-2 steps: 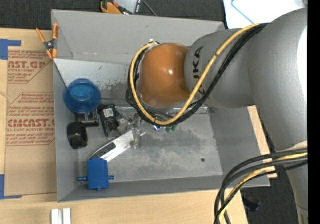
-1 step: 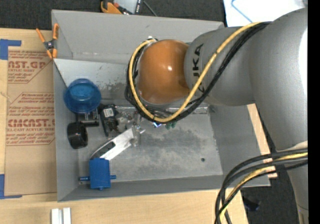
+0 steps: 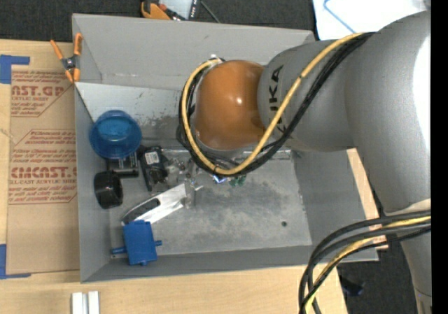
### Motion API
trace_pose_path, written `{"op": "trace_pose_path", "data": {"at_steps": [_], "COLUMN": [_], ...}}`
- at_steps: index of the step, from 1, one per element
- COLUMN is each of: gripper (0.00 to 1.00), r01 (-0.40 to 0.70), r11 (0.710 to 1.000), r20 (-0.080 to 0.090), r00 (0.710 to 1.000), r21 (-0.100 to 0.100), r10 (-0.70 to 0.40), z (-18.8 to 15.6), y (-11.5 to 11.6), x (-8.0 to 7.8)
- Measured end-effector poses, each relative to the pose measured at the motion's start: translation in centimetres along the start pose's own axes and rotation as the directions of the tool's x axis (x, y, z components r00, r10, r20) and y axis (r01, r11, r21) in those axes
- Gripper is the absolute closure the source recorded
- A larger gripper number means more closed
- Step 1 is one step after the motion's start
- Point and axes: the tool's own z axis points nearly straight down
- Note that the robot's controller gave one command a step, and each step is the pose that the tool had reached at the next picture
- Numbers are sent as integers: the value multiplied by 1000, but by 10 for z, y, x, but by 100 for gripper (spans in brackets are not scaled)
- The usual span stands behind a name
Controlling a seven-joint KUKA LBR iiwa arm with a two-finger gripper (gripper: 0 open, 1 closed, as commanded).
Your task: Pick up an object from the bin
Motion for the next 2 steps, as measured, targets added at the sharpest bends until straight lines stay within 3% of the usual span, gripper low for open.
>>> {"op": "trace_pose_path", "data": {"at_steps": [1, 2], "gripper": [100, 100], "r01": [8, 90], "r11": [1000, 996], "r20": [0, 4], "r00": [1000, 996], "r21": [-2, 0], "r10": [-8, -90], "z": [0, -5], "y": [0, -6], "x": [-2, 3]}}
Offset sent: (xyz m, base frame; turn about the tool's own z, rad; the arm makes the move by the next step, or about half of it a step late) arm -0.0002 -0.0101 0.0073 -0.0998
